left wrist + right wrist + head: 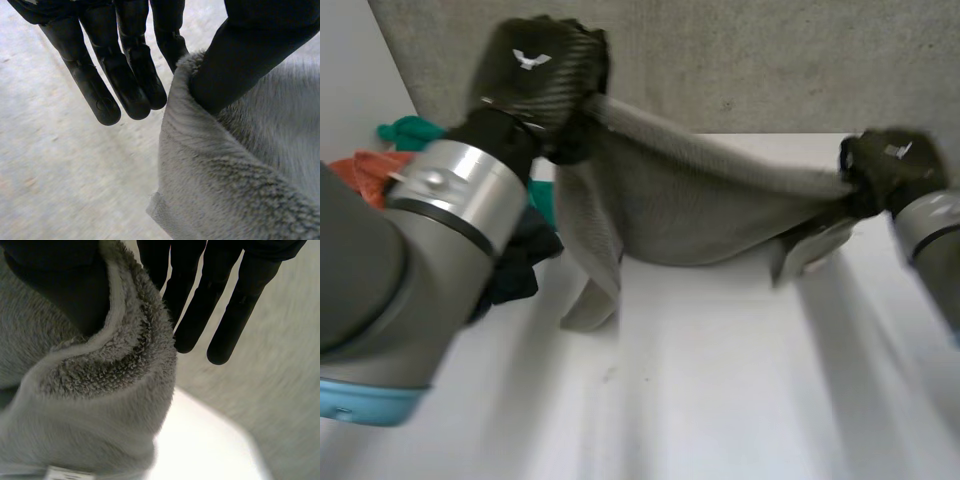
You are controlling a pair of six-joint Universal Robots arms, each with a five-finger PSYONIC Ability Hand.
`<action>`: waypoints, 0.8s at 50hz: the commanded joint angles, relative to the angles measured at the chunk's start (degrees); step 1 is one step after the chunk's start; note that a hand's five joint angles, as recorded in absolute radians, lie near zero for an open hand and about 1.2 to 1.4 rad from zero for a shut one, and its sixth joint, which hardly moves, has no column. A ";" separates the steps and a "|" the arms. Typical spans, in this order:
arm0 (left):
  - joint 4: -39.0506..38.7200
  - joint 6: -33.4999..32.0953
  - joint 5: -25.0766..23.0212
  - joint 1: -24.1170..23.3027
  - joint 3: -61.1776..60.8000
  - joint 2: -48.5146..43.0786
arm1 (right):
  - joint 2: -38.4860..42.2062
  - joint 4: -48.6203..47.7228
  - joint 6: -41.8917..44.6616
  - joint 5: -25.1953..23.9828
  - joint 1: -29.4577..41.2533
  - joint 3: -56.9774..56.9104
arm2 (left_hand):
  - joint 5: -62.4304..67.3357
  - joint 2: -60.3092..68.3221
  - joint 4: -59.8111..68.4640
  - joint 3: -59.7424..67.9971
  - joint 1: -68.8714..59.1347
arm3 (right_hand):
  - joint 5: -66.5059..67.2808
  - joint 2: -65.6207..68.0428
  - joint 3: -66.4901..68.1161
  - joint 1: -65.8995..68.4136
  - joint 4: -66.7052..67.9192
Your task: Fold the laundry.
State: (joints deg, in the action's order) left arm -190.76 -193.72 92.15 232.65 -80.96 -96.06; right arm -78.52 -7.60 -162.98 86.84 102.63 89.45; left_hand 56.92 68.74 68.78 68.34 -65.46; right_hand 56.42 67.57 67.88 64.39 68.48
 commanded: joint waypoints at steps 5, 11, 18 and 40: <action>15.05 0.01 -6.54 9.32 -0.77 2.20 | -6.65 40.80 28.51 -7.03 -6.57 -19.40 | 13.08 11.26 11.22 11.66 -14.54 | 13.58 12.43 12.12 15.61 11.52; 17.52 -0.51 -8.04 9.32 -0.26 -10.25 | -1.04 44.51 33.16 -11.16 -6.75 -20.02 | 13.08 11.26 11.22 11.66 -14.54 | 13.58 12.43 12.12 15.61 11.52; 13.24 -3.50 -7.69 9.32 16.21 -23.53 | 12.50 41.45 35.98 -9.06 -4.20 -26.94 | 13.08 11.26 11.22 11.66 -14.54 | 13.58 12.43 12.12 15.61 11.52; -24.58 -3.85 -3.03 9.84 18.49 -17.85 | 7.77 -5.52 23.68 -7.20 -2.09 -30.14 | 13.08 11.26 11.22 11.66 -14.54 | 13.58 12.43 12.12 15.61 11.52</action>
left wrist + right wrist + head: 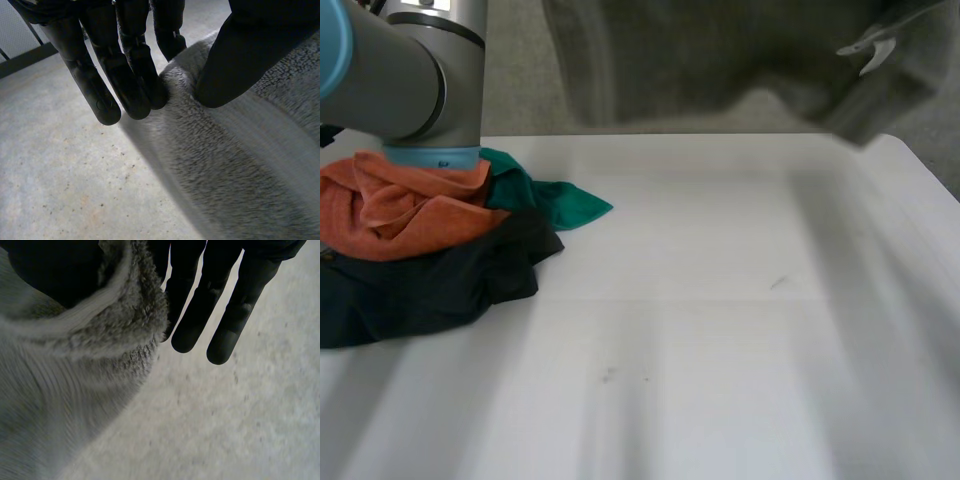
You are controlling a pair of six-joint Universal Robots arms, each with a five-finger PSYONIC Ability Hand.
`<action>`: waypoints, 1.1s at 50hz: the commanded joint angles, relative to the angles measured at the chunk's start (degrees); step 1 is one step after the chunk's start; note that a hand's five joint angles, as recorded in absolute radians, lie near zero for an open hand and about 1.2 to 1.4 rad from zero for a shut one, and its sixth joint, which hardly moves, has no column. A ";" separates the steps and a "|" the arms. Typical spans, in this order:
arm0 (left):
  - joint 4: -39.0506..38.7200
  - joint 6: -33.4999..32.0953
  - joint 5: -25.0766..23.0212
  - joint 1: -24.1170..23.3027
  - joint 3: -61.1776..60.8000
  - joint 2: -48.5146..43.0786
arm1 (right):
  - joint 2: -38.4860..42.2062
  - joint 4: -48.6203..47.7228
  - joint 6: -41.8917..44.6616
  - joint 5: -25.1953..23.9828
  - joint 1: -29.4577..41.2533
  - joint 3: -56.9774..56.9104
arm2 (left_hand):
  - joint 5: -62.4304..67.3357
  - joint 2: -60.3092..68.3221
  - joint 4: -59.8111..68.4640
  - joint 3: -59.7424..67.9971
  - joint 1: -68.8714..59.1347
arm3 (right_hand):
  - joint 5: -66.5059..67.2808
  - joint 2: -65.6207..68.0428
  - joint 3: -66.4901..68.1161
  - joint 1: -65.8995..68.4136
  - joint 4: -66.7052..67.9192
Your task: Fold the laundry.
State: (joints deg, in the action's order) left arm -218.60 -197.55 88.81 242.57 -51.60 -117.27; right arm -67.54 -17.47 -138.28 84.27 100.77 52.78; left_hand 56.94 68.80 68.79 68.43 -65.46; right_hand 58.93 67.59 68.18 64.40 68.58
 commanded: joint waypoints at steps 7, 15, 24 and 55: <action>4.32 -0.21 -0.04 -0.08 -28.71 6.52 | -1.89 13.94 -1.11 -5.96 -0.75 12.34 | 13.06 11.20 11.21 11.57 -14.54 | 11.07 12.41 11.82 15.60 11.42; 4.23 -1.35 -0.30 -0.08 -41.47 4.68 | 9.52 17.38 -0.94 -7.46 -0.93 20.78 | 13.06 11.20 11.21 11.57 -14.54 | 11.07 12.41 11.82 15.60 11.42; 4.50 -3.46 -0.48 0.27 -46.83 3.44 | 15.25 16.85 -5.40 -4.48 -4.87 24.91 | 13.06 11.20 11.21 11.57 -14.54 | -27.91 -26.57 -27.16 -23.37 -27.56; 24.08 -10.04 0.22 0.28 -54.84 16.89 | -0.82 31.43 -2.02 -4.03 -13.23 33.88 | 13.06 11.20 11.21 11.57 -14.54 | 11.07 12.41 11.82 15.60 11.42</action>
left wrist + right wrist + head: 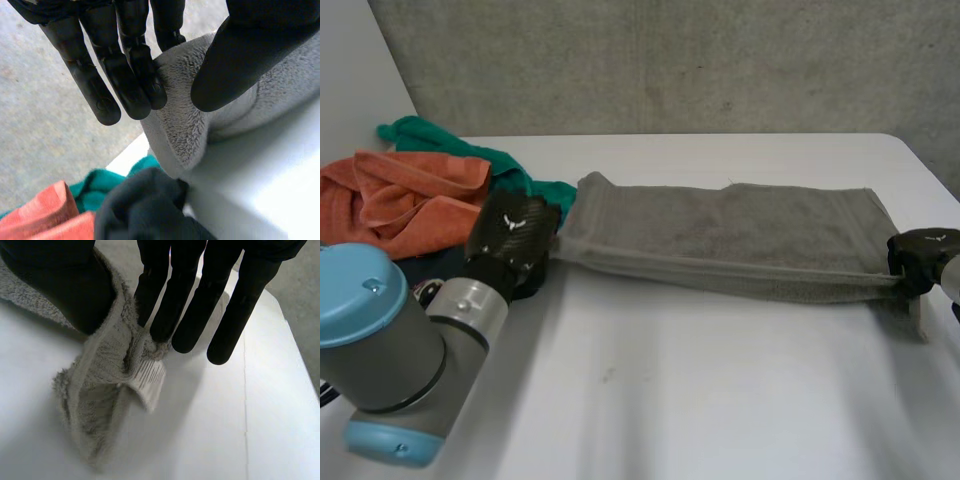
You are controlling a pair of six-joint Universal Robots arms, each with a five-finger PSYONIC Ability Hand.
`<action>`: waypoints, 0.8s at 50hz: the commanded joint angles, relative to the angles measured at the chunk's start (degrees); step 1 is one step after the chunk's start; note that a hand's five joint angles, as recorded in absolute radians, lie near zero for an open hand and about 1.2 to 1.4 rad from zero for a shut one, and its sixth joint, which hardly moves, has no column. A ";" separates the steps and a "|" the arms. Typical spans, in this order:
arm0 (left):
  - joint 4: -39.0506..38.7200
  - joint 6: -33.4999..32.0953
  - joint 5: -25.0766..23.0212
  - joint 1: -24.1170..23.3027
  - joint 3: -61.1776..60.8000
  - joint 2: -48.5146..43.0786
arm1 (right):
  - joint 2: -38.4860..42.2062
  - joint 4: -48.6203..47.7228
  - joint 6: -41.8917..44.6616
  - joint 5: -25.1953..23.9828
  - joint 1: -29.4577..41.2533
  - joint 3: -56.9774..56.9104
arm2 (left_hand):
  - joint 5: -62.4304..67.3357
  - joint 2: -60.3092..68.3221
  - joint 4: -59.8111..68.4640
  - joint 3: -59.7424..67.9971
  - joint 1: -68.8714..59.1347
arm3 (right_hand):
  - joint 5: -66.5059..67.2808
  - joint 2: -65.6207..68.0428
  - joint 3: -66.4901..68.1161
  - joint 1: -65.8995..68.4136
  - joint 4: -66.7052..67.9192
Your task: Fold the laundry.
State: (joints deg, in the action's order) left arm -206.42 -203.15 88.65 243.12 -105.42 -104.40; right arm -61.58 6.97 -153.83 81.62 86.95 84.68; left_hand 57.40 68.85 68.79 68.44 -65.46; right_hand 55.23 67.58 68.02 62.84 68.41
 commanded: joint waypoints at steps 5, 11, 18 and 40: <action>29.53 -8.31 2.23 -0.89 -2.07 9.90 | -15.31 16.73 31.35 -0.59 0.15 6.80 | 12.60 11.15 11.21 11.56 -14.54 | 14.77 12.42 11.98 17.16 11.59; 42.14 -8.76 1.79 -1.77 -3.56 10.97 | -17.09 22.20 43.51 1.52 -0.11 11.20 | 12.60 11.15 11.21 11.56 -14.54 | 14.77 12.42 11.98 17.16 11.59; 38.21 -10.95 2.14 -2.22 2.23 2.72 | -13.93 22.12 45.89 2.67 -0.91 11.83 | 12.60 11.15 11.21 11.56 -14.54 | 14.77 12.42 11.98 17.16 11.59; -23.99 -10.69 8.38 -2.31 50.49 -13.29 | -5.74 -35.43 15.93 5.05 5.86 -24.48 | 12.60 11.15 11.21 11.56 -14.54 | 14.77 12.42 11.98 17.16 11.59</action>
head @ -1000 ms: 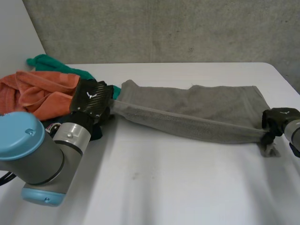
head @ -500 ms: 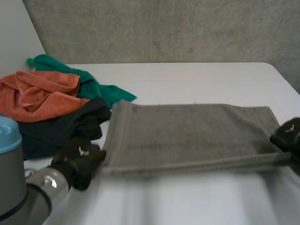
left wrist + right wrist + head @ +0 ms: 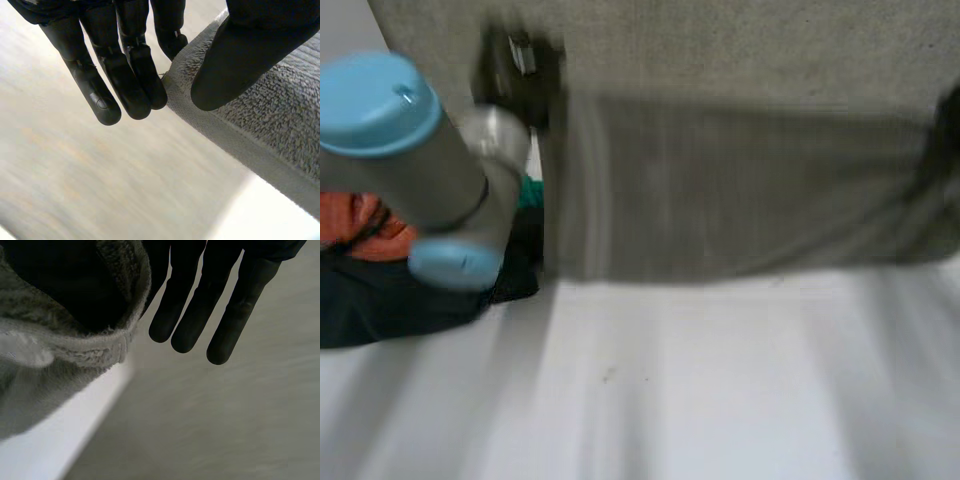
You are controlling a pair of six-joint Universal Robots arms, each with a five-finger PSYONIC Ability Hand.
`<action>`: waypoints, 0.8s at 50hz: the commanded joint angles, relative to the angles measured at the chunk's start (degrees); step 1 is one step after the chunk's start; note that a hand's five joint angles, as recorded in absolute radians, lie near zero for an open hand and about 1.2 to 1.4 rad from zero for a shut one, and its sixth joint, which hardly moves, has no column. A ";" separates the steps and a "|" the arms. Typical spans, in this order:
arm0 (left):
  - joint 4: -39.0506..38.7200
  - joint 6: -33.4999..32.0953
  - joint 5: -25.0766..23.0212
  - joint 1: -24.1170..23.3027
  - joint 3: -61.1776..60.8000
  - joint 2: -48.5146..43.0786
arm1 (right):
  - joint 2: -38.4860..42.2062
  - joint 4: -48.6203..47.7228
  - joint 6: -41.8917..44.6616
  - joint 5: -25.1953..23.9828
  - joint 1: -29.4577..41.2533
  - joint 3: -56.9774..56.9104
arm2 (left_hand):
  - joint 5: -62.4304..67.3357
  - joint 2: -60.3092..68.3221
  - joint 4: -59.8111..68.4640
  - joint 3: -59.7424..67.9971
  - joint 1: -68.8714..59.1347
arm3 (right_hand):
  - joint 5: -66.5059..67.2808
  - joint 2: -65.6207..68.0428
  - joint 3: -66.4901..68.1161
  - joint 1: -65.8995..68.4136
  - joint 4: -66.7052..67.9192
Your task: Fold the laundry.
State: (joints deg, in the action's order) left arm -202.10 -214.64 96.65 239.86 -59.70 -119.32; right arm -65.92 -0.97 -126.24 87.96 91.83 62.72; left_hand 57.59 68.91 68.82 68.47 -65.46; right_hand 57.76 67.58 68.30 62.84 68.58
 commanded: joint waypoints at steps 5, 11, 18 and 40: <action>-21.69 1.42 0.29 1.31 4.59 1.81 | -3.43 -27.34 -12.36 -4.72 0.80 -1.11 | 12.41 11.09 11.18 11.53 -14.54 | 12.24 12.42 11.69 17.16 11.42; -13.50 6.07 0.56 1.66 -2.25 1.81 | -2.64 -18.72 -12.89 -7.01 1.07 0.03 | 12.41 11.09 11.18 11.53 -14.54 | 12.24 12.42 11.69 17.16 11.42; -12.36 7.40 0.03 2.19 -16.21 1.98 | 2.71 -10.39 -12.54 -11.48 1.68 5.99 | 12.41 11.09 11.18 11.53 -14.54 | 12.24 12.42 11.69 17.16 11.42; -13.06 7.66 -0.67 2.71 -37.68 6.11 | 11.16 10.37 -15.97 -8.24 -3.41 10.58 | 12.41 11.09 11.18 11.53 -14.54 | -7.91 -7.73 -8.45 -2.99 -8.73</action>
State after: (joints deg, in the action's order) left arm -215.25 -206.98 96.14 242.39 -94.48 -115.96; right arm -53.72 4.57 -140.71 77.93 90.54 73.14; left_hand 57.96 68.91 68.83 68.47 -65.49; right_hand 39.29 49.57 49.83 49.87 49.69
